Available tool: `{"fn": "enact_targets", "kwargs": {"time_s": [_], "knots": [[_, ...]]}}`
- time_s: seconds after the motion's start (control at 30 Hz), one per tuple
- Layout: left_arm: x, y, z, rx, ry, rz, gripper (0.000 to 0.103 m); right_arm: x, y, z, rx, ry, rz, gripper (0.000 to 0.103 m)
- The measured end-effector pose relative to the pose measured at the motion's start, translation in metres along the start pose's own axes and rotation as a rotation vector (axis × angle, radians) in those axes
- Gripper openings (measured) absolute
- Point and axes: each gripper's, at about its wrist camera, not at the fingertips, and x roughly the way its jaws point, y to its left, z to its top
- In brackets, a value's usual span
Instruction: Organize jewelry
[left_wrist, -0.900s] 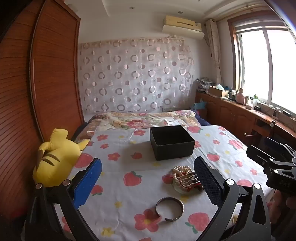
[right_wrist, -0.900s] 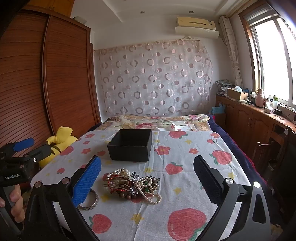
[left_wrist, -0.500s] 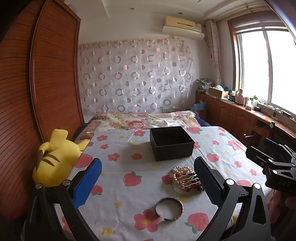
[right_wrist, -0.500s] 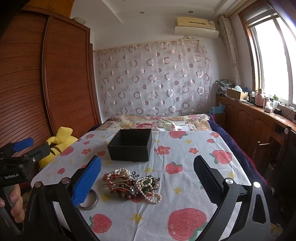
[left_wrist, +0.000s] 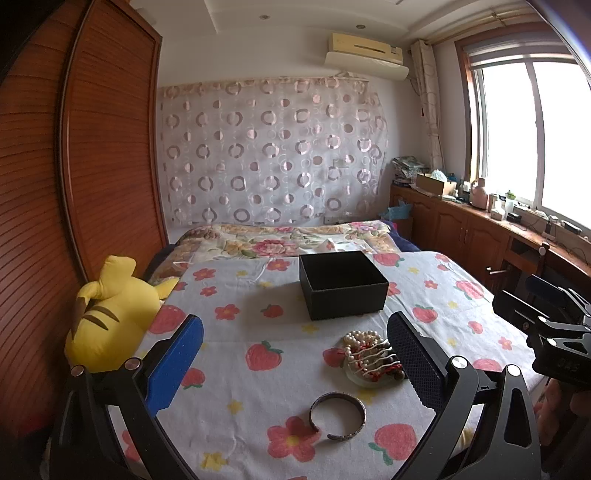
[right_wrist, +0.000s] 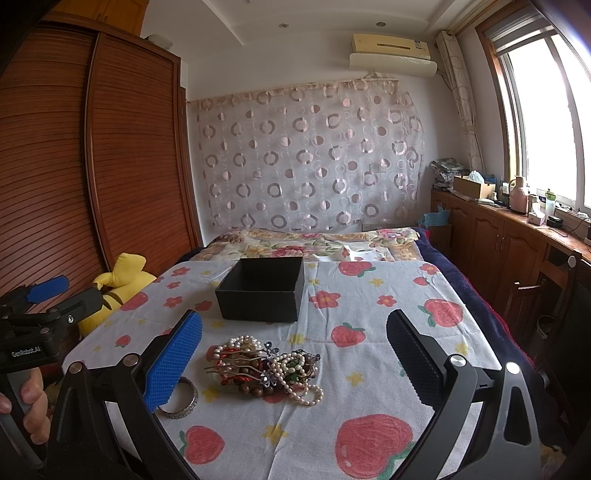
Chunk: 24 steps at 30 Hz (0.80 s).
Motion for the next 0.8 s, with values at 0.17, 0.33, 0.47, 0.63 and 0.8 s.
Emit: {"fn": "enact_targets", "kwargs": {"time_s": [0.17, 0.33, 0.47, 0.63, 0.8], "knots": [[-0.0009, 0.0018, -0.0006, 0.001, -0.005, -0.002, 0.097, 0.0002, -0.0001, -0.0001, 0.001, 0.0, -0.001, 0.101], [-0.0012, 0.0011, -0.0007, 0.001, -0.005, -0.001, 0.097, 0.0001, 0.0001, -0.0003, 0.0, 0.0, -0.001, 0.101], [-0.001, 0.0017, -0.0006, 0.0, -0.007, -0.003, 0.097, 0.0001, 0.0001, -0.0003, 0.001, -0.001, 0.0, 0.101], [-0.0009, 0.0018, -0.0005, -0.001, -0.007, -0.004, 0.097, -0.0004, 0.0, -0.0001, 0.001, -0.002, 0.0, 0.101], [-0.0007, 0.0017, -0.0005, -0.001, -0.007, -0.003, 0.097, -0.0007, -0.0001, 0.0, 0.002, -0.002, 0.0, 0.101]]}}
